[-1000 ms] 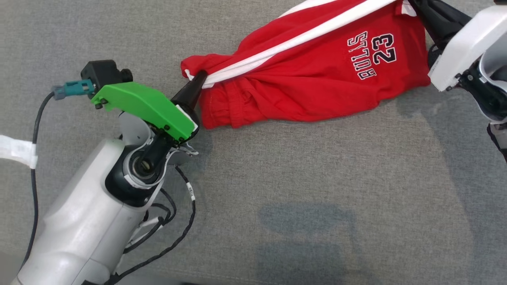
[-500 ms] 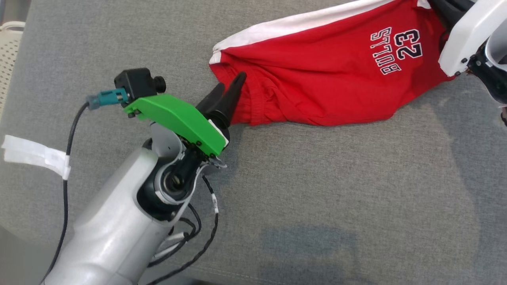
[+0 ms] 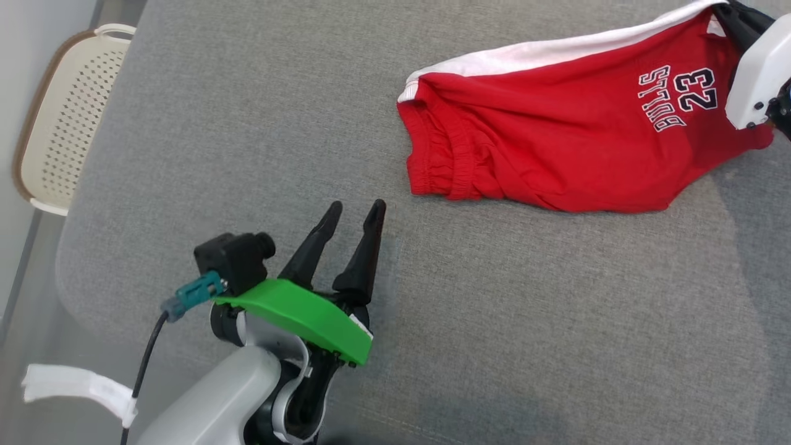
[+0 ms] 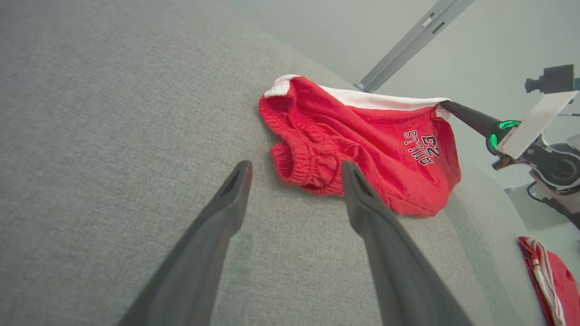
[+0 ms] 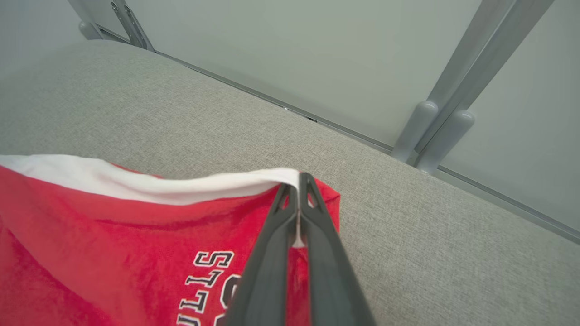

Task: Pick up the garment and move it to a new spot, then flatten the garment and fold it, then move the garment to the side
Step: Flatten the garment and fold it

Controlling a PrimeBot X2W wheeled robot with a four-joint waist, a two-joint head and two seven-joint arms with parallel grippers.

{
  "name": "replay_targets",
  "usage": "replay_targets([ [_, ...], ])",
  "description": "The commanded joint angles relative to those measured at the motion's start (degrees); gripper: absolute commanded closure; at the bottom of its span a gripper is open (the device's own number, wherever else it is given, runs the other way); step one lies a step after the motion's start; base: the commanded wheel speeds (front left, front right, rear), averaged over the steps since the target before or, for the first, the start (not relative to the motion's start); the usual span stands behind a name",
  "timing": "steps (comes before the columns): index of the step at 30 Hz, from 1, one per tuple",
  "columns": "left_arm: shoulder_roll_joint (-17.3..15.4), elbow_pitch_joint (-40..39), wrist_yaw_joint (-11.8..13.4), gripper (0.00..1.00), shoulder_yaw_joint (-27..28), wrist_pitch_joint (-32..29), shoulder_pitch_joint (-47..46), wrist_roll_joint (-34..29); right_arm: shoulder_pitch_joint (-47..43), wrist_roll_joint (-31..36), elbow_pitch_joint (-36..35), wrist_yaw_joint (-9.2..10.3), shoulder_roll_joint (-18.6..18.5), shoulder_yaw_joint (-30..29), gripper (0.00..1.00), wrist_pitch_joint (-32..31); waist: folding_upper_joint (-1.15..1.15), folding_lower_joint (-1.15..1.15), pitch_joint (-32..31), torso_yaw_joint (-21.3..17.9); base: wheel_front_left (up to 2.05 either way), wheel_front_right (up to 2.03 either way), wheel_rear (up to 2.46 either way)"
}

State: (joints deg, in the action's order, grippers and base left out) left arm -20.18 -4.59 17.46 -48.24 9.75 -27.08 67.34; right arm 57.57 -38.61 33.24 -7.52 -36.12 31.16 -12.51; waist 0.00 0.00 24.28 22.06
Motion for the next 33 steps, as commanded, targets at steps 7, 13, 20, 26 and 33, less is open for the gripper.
replay_targets([
  [7, -3.56, -0.54, 3.43, 0.0, -0.11, 4.77, 4.94, -9.94, -1.62, 1.94, 6.38, 0.06, 1.42, -2.59, 0.0, 4.18, 0.0, 0.0, -4.15, 2.21, 0.0, 0.0, 0.0],
  [13, -4.13, -1.66, 4.31, 0.0, 1.1, 5.49, 10.11, -15.97, -5.62, -0.28, 7.34, 0.07, 1.93, -5.79, 0.0, 6.89, 0.0, 0.0, -7.35, 1.71, 0.0, 0.0, 0.0],
  [20, -2.05, -1.68, 3.08, 0.0, 4.46, 5.47, 16.01, -23.83, -12.08, -2.64, 8.07, 0.07, 0.16, -7.51, 0.0, 1.31, 0.0, 0.0, -9.13, 2.12, 0.0, 0.0, 0.0],
  [26, 1.17, -1.01, 0.3, 0.0, 8.52, 5.47, 19.02, -29.93, -13.76, -2.17, 9.24, 0.06, -1.05, -11.52, 0.0, -3.16, 0.0, 0.0, -7.53, 4.47, 0.0, 0.0, 0.0],
  [33, 4.88, 1.66, -5.99, 0.0, 12.73, 5.48, 20.0, -33.58, -13.4, -0.84, 12.85, 0.06, -1.31, -17.51, 0.0, -9.19, 0.0, 0.0, -4.81, 8.48, 0.0, 0.0, 0.0],
])
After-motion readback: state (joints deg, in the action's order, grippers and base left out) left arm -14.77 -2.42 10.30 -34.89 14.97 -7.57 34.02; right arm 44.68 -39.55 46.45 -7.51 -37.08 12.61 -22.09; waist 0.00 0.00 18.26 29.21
